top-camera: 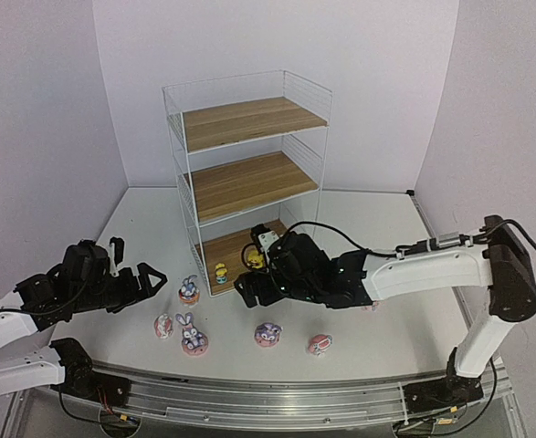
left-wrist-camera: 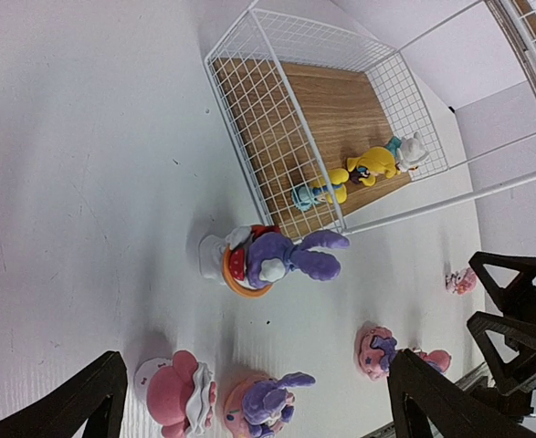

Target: Place and organize the plastic toys onto the shelf

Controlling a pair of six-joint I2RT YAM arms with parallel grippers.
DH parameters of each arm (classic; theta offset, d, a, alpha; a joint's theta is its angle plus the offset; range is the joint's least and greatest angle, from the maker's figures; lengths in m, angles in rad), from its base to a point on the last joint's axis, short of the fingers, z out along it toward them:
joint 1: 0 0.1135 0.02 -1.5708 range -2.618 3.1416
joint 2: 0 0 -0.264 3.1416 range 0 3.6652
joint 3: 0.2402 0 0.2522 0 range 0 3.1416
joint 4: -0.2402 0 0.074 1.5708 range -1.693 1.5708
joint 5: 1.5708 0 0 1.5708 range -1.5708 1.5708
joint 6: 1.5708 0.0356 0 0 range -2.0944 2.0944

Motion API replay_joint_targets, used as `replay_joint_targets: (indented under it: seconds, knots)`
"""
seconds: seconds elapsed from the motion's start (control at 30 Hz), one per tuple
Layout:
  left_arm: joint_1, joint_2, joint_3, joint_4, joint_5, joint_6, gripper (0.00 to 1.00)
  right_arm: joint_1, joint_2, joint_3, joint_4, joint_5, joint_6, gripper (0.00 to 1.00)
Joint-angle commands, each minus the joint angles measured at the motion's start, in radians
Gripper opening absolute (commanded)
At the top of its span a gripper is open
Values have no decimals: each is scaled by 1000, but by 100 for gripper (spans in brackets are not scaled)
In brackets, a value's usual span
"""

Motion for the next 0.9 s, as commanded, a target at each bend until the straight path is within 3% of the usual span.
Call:
replay_joint_targets:
  seconds: [0.0,0.33,0.6,0.87]
  knots:
    - [-1,-3,67,-20,24,40,100,0,-139,-53,-177,-36,104,93]
    - [-1,84,90,28,102,106,100,0,-392,-190,-504,-150,200,87]
    - [-1,107,94,21,96,134,100,27,-574,-304,-645,-220,244,84]
    - [-1,96,22,156,90,108,100,95,-468,-384,-592,-78,326,85]
